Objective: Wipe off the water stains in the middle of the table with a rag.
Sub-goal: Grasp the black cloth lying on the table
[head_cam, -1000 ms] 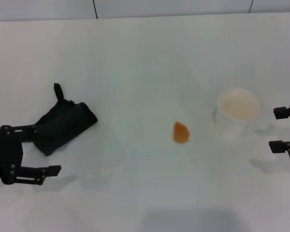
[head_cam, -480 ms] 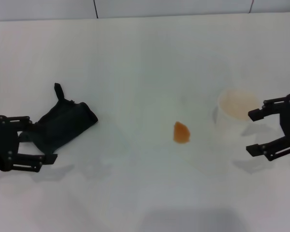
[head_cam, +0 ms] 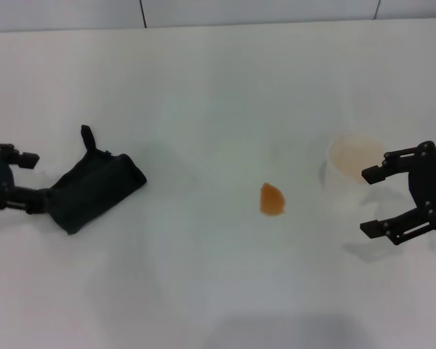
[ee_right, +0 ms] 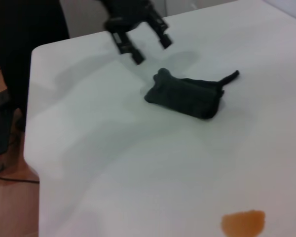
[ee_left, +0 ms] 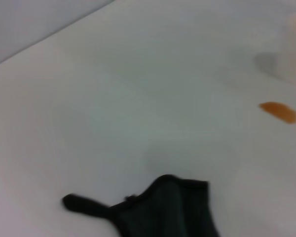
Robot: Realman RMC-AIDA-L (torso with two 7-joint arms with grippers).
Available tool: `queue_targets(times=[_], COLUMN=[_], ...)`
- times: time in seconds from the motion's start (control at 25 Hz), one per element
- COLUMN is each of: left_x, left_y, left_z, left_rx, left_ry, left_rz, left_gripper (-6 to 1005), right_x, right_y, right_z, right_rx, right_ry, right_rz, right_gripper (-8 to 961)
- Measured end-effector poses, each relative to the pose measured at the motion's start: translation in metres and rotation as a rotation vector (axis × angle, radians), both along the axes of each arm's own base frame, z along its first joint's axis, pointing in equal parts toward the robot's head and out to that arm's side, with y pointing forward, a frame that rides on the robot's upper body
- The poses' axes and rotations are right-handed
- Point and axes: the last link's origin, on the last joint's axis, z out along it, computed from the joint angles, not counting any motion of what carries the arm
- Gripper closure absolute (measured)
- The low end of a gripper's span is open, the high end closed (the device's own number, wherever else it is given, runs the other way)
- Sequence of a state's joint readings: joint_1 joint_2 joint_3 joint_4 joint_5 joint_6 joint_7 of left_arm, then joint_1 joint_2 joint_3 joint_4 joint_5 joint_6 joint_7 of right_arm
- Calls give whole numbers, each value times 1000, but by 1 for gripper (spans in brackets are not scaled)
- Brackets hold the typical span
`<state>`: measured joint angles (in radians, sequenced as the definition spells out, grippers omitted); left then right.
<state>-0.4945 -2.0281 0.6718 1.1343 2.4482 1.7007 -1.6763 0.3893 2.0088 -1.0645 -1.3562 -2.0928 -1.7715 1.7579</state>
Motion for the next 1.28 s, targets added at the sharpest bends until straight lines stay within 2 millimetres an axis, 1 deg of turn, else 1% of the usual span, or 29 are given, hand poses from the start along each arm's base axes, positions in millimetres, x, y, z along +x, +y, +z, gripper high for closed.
queue_targets(times=[0.12, 0.28, 0.36, 0.56, 0.88, 0.92, 1.12, 1.28], left_x=[4, 12, 13, 11, 3, 1, -1, -2], left_y=[10, 22, 26, 28, 29, 29, 30, 32], left_z=[-2, -11, -17, -28, -33, -39, -52, -55], left_rx=[11, 7, -3, -24, -10, -11, -36, -29], left_ry=[22, 50, 53, 37, 56, 45, 45, 56], left_rz=[23, 52, 66, 87, 112, 121, 127, 125], left_gripper=[139, 139, 139, 140, 140, 140, 139, 139], right_x=[-2, -3, -3, -4, -4, -4, -4, -4], right_y=[0, 0, 0, 1, 0, 0, 1, 1], right_z=[-2, -4, -6, -7, -8, -8, -9, -9], right_rx=[-4, -11, -16, -10, -16, -16, -15, -15], right_ry=[-1, -3, -5, -7, -5, -4, -6, -5], right_rz=[9, 13, 15, 15, 13, 14, 17, 18], right_gripper=[90, 91, 91, 96, 101, 101, 101, 102])
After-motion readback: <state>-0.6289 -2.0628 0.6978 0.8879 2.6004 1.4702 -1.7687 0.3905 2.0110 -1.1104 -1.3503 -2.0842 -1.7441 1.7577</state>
